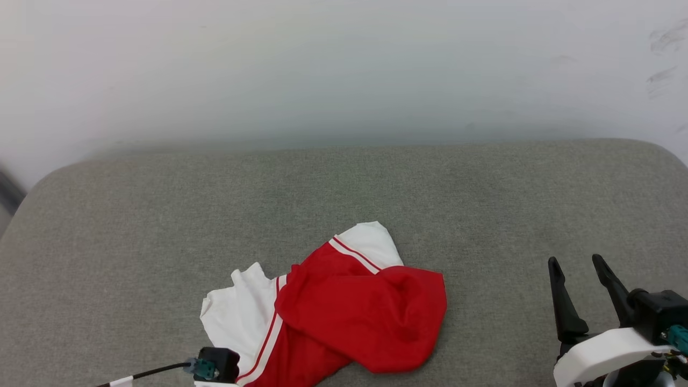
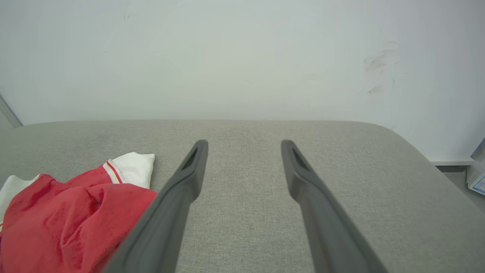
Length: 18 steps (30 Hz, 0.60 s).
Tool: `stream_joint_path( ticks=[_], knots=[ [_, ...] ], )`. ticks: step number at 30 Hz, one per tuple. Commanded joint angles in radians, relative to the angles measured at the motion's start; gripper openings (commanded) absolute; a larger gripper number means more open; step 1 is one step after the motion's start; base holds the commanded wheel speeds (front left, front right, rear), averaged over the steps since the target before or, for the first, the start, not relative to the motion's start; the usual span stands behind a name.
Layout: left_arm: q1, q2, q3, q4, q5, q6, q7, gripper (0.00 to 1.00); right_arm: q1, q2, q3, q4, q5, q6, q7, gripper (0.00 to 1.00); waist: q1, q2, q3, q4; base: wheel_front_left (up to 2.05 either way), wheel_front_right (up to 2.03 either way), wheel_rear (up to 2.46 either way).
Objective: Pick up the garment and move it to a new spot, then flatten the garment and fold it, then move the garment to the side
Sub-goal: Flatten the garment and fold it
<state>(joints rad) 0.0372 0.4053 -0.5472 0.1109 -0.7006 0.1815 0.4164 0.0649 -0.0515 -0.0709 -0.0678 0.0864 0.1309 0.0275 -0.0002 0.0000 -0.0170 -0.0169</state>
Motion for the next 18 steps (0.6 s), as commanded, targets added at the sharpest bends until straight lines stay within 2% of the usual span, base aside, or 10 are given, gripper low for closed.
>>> stream_joint_path(
  ticks=[1, 11, 18],
  knots=[
    [-0.003, 0.001, 0.006, -0.013, 0.014, 0.008, -0.02, 1.0, 0.008, 0.001, 0.002, -0.009, -0.002, 0.0, 0.002, 1.0, 0.0002, 0.0, -0.006, 0.001, 0.0, 0.0, 0.0],
    [-0.092, -0.023, 0.065, -0.129, 0.132, 0.058, -0.272, 1.0, 0.021, 0.001, 0.014, -0.034, -0.001, 0.0, 0.023, 1.0, 0.0002, 0.0, -0.017, -0.007, 0.0, 0.0, 0.0],
    [-0.136, -0.057, 0.109, -0.136, 0.191, 0.085, -0.467, 1.0, 0.013, 0.001, 0.025, -0.046, -0.006, 0.0, 0.03, 1.0, 0.0002, 0.0, -0.009, -0.012, 0.0, 0.0, 0.0]
  ],
)
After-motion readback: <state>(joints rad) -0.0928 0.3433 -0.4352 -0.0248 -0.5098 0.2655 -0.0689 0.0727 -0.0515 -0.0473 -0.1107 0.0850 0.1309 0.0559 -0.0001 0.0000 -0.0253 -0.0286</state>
